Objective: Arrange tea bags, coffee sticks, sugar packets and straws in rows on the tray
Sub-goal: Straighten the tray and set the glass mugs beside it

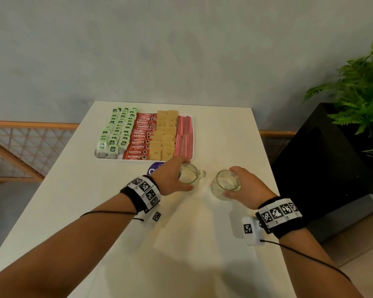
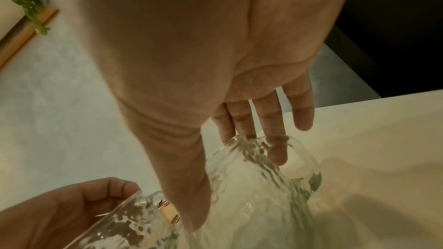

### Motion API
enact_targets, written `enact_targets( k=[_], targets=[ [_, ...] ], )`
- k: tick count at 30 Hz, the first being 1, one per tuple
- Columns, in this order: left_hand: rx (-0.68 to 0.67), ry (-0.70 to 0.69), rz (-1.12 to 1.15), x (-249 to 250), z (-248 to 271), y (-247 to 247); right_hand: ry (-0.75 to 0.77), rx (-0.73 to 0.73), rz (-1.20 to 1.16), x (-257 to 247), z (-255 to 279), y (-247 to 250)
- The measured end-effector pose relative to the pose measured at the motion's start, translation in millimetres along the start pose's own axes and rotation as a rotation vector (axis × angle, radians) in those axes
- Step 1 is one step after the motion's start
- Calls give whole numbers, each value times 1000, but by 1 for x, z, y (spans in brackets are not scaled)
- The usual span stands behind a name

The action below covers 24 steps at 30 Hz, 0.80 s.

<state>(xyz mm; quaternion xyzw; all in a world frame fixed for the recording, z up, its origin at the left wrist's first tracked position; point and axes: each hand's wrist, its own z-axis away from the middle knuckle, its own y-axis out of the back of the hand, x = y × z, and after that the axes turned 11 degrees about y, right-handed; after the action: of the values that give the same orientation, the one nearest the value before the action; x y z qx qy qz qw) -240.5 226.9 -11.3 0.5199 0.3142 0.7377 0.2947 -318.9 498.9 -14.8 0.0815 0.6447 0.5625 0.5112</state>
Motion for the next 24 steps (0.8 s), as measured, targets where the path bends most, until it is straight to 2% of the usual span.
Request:
enact_targets(
  k=[12, 18, 24],
  targets=[
    [-60, -64, 7, 0, -34, -4, -3, 17, 35, 0, -64, 16],
    [-154, -117, -8, 4, -60, 9, 7, 43, 4, 0, -97, 21],
    [-96, -119, 9, 12, -100, 35, 58, 37, -1, -4, -131, 24]
  ],
)
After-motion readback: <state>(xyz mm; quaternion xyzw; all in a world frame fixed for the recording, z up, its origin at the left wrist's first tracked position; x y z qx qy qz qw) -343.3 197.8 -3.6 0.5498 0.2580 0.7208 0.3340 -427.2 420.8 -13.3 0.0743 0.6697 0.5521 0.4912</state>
